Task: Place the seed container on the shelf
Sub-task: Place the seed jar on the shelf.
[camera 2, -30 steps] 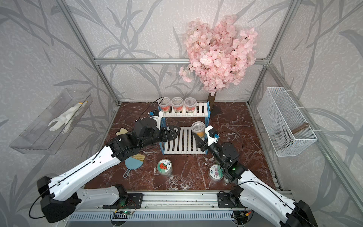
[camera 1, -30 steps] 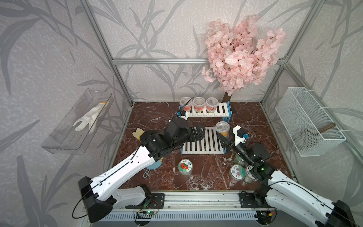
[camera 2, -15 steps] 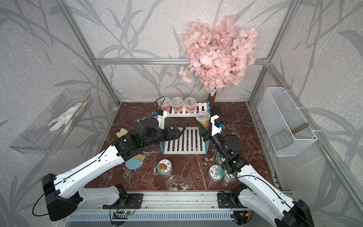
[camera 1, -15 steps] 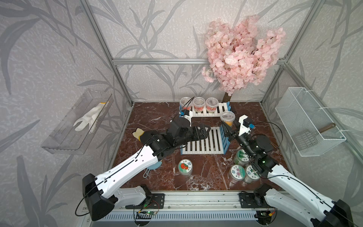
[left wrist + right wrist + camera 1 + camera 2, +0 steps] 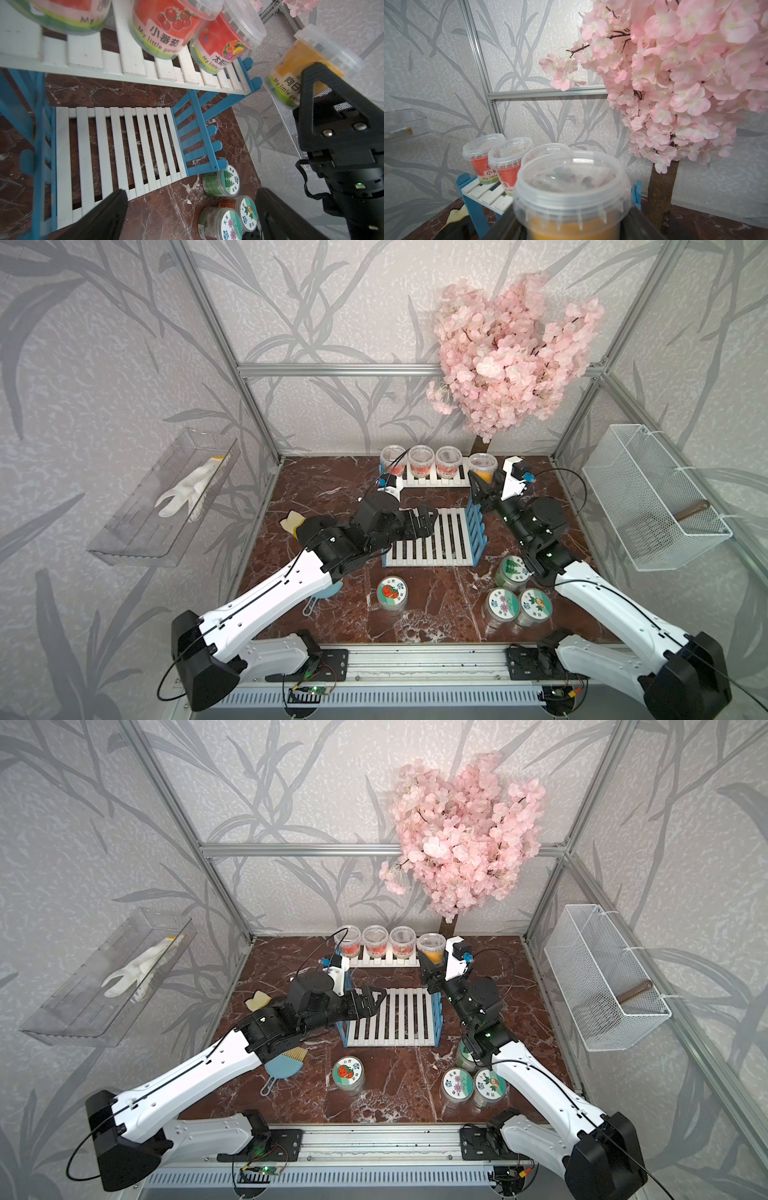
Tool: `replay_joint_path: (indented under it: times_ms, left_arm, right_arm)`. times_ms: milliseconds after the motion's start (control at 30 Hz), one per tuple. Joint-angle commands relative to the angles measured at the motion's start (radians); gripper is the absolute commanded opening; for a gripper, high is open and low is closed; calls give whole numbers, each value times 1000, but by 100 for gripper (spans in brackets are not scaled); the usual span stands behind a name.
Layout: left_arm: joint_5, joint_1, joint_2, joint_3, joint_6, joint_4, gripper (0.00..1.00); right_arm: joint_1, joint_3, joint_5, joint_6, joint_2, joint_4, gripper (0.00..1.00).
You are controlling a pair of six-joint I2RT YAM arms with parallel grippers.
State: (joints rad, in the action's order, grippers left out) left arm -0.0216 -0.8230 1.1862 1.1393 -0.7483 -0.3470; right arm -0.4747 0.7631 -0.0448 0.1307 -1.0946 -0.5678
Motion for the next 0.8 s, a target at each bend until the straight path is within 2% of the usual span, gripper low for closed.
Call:
replay_joint_path:
  times_ms: [0, 767]
  left_arm:
    - [-26, 7, -39, -16, 36, -15, 100]
    - [-29, 22, -73, -61, 38, 1, 100]
  right_arm:
    - [7, 35, -28, -6, -17, -12, 66]
    - [33, 39, -54, -74, -141, -105, 66]
